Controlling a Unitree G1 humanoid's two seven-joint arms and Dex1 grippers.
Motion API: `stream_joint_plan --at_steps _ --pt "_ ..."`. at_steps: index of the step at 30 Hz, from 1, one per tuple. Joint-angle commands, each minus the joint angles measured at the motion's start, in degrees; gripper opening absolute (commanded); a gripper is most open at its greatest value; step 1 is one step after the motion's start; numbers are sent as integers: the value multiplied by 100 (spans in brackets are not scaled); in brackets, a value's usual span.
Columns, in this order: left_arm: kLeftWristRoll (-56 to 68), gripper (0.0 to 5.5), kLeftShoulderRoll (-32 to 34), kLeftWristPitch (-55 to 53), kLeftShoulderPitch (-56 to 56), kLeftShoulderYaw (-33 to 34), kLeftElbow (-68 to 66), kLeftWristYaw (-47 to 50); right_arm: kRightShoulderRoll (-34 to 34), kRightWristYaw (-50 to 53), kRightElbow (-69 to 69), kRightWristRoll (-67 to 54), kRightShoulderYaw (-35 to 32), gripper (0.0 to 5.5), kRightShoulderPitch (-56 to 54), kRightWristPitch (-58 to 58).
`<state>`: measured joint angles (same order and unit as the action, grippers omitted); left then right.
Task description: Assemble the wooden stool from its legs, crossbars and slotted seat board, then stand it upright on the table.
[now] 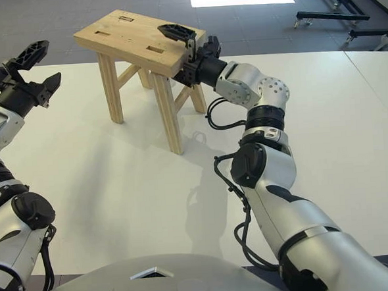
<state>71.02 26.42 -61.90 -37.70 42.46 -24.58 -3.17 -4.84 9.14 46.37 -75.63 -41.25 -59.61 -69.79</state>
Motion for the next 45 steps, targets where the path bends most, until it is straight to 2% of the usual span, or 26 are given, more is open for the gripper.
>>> stream_joint_plan --at_steps 1,8,12,16,19,21,22,24,26,28,33,45 --pt "-25 540 28 13 61 7 65 94 -242 268 -86 -219 -144 538 -147 -203" --pt "37 540 101 -28 180 108 167 183 -649 675 -496 -542 -299 538 451 -834" --pt "180 540 413 -187 481 396 331 257 -1083 697 -943 -781 -192 538 899 -1612" --pt "88 540 930 -464 1391 577 1188 251 -2142 1 -1587 -365 281 538 1258 -2155" --pt "-705 540 1377 -133 2509 8 2765 -238 -3114 -1142 -2629 791 1021 538 1791 -1032" --pt "-1650 540 1491 565 2946 -582 3624 -328 -3239 -1726 -3380 2031 1499 538 2360 768" --pt "-2164 540 1419 1009 2964 -840 3769 -213 -2984 -1681 -3659 2580 1752 538 2619 1550" --pt "-3252 540 1095 2044 2856 -1271 3614 197 -2300 -1148 -3902 4045 2663 538 3070 3297" --pt "-3736 540 708 2582 2764 -1274 3399 614 -1850 -688 -3636 5320 3522 538 3175 4682" --pt "-4063 540 558 2897 2831 -1206 3446 840 -1631 -434 -3054 6231 4010 538 2906 5667" --pt "-4653 540 348 3191 3031 -1228 3765 1047 -1540 -702 -1864 6787 3980 538 2135 6664" --pt "-4986 540 87 3165 3266 -1202 3977 886 -1461 -714 -495 7289 3714 538 1506 7390"
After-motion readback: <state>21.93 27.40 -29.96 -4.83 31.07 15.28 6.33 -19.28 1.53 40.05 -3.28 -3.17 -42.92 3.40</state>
